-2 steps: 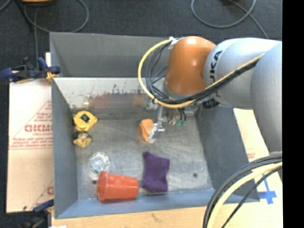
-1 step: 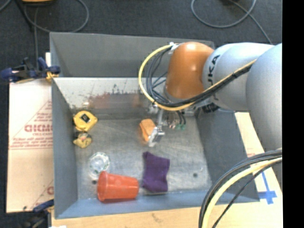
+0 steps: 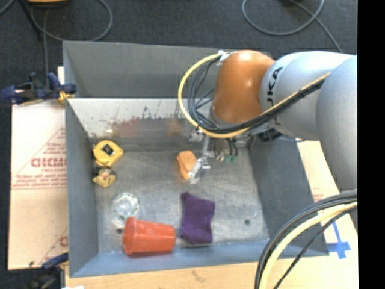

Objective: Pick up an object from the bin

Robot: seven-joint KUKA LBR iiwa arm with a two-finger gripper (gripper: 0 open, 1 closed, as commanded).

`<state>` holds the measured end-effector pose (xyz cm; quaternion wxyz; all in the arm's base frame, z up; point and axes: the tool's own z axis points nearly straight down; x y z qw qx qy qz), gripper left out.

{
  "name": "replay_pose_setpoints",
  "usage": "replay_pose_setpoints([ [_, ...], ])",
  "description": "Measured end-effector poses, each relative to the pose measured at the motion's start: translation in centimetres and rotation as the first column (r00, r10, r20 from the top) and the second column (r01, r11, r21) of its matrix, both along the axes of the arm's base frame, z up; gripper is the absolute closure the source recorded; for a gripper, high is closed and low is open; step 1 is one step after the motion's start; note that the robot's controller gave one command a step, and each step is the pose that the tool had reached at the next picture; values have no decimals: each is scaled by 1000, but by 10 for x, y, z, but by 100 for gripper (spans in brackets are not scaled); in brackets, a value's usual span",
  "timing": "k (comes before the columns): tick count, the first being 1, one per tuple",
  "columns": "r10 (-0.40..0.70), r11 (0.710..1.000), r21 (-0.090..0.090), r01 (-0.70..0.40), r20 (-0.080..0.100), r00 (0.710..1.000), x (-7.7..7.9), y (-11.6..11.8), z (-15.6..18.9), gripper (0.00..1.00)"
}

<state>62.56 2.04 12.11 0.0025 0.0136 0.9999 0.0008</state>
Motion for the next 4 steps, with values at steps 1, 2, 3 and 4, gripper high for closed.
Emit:
replay_pose_setpoints([
  [1,-122,993,2,122,9,993,2,-4,-44,0],
  [2,-119,993,1,119,-9,993,0,-3,-42,100],
  [3,-119,993,1,119,-9,993,0,-3,-42,100],
  [4,-119,993,1,119,-8,993,-1,-3,-39,100],
])
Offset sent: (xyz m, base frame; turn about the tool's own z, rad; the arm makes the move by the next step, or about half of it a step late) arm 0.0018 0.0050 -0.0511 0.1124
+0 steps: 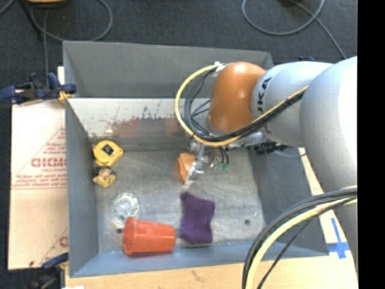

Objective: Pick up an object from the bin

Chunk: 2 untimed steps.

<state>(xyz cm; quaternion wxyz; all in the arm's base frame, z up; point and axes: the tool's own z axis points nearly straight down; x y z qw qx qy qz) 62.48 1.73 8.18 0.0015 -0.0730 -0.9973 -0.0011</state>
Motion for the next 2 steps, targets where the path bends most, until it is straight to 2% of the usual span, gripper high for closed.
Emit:
replay_pose_setpoints([
  [2,0,1000,-2,0,3,1000,-1,-1,35,100],
])
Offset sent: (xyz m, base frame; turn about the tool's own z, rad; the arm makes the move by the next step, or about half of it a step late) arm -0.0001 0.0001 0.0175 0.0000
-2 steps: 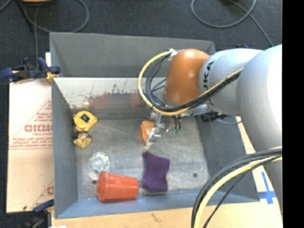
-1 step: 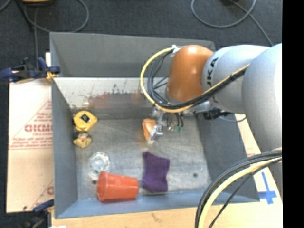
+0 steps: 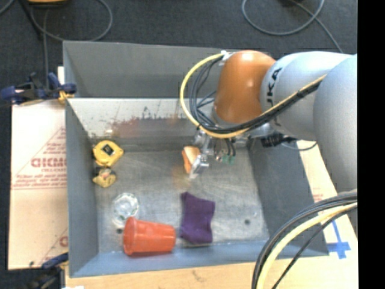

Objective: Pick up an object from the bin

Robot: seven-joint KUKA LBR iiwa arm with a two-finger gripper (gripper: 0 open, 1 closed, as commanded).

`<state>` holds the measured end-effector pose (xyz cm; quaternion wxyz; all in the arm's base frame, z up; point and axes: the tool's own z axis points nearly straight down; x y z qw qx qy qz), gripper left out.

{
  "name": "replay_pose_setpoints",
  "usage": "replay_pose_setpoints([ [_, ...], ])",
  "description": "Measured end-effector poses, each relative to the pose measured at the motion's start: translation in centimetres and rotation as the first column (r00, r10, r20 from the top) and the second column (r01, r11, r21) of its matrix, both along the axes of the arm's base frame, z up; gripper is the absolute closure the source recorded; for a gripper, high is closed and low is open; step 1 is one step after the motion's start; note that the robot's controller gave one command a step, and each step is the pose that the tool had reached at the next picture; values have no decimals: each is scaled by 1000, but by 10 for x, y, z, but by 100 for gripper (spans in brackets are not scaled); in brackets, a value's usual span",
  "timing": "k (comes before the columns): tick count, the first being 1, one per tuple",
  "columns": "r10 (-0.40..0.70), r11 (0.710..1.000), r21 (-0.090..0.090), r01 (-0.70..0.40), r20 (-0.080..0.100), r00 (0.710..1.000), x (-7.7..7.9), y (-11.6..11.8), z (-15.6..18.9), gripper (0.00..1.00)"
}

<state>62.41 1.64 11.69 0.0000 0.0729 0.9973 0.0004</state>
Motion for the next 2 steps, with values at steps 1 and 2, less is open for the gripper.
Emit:
replay_pose_setpoints([
  [1,0,1000,0,0,3,1000,1,0,19,100],
  [2,0,1000,0,0,3,1000,1,0,32,100],
])
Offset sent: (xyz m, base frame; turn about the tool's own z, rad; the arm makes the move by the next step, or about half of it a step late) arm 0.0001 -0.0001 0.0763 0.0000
